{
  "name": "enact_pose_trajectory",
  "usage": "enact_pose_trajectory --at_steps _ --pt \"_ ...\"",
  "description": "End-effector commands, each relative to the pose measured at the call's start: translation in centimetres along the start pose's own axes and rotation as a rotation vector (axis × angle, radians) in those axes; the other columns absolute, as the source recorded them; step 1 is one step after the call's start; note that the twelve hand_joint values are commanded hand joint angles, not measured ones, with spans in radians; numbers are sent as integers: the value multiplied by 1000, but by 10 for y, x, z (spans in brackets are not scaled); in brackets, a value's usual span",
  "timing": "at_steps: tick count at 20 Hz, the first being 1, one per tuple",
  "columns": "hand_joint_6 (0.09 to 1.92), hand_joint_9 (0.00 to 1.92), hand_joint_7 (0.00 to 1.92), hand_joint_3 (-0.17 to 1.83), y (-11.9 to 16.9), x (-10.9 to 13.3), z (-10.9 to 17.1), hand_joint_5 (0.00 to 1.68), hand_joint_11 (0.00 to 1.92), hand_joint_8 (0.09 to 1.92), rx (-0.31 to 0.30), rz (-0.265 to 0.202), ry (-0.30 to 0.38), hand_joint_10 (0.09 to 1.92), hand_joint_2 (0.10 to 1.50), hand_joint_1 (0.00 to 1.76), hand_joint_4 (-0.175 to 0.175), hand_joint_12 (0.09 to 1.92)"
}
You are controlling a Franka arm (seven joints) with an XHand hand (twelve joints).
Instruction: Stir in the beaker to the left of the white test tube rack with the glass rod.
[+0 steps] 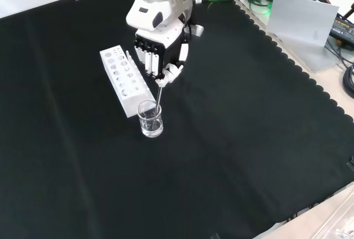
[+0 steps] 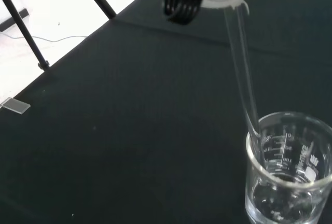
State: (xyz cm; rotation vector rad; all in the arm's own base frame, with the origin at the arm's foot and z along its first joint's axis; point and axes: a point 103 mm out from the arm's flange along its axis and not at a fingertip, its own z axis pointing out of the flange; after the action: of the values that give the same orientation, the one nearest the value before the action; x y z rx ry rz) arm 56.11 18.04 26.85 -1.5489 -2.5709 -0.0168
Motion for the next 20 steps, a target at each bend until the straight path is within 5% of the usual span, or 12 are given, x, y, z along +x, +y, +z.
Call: enact_pose_trajectory --at_steps 1,11,20 --pt "499 1591 1163 538 13 -29 -4 1180 1591 1108 11 1 11 871 776 1310 -175 796" --pt "500 1591 1162 535 -16 -57 -15 1178 1591 1108 6 42 -1 873 778 1309 -175 799" --pt "501 1591 1162 533 -33 -25 -13 1178 1591 1108 13 -2 -25 874 779 1309 -175 801"
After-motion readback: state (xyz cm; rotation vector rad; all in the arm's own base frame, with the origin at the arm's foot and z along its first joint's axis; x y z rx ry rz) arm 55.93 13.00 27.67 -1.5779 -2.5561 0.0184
